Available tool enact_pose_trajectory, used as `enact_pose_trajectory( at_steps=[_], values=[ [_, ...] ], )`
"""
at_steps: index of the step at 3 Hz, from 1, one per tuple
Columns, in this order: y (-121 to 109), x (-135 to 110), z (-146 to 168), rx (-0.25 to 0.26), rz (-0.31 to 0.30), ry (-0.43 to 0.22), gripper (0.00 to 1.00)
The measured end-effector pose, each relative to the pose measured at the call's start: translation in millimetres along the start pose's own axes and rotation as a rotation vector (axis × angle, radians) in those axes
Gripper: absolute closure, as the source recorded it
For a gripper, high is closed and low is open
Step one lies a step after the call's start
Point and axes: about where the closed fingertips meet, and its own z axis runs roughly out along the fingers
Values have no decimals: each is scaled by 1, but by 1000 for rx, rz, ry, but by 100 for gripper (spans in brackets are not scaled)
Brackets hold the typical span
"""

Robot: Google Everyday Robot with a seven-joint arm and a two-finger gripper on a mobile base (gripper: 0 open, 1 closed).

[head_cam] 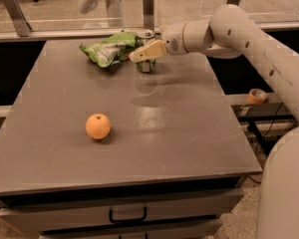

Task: Move green can near green rice chip bag

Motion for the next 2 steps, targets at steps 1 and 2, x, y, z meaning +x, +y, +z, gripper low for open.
enact_pose_trajectory(
  at_steps=[1,2],
  values=[
    [-5,5,-37,40,21,-17,0],
    [-16,23,-89,123,72,-19,0]
  ],
)
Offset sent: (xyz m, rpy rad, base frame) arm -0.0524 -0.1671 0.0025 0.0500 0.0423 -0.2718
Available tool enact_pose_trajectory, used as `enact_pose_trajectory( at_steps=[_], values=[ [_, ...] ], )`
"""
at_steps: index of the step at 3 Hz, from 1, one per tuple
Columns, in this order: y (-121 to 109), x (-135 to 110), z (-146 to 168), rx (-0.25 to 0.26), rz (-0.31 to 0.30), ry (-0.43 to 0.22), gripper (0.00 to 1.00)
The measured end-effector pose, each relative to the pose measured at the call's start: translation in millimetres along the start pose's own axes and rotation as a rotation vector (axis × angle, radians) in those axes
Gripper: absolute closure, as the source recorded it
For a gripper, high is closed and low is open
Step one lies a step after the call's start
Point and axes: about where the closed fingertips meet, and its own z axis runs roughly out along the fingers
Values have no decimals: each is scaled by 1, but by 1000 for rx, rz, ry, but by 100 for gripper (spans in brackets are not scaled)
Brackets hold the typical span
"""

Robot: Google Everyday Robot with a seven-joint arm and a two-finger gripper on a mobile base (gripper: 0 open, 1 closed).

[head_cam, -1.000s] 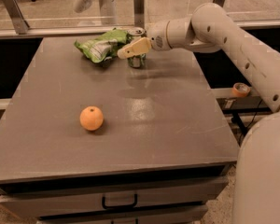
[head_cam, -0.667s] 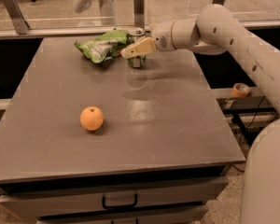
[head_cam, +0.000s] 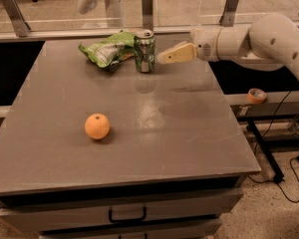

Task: Move green can near green rice chip bag

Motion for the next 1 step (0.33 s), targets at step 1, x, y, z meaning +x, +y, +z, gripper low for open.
enact_pose_trajectory(
  at_steps=[1],
  values=[
    [-3,4,-6,9,5,3,0]
  ],
)
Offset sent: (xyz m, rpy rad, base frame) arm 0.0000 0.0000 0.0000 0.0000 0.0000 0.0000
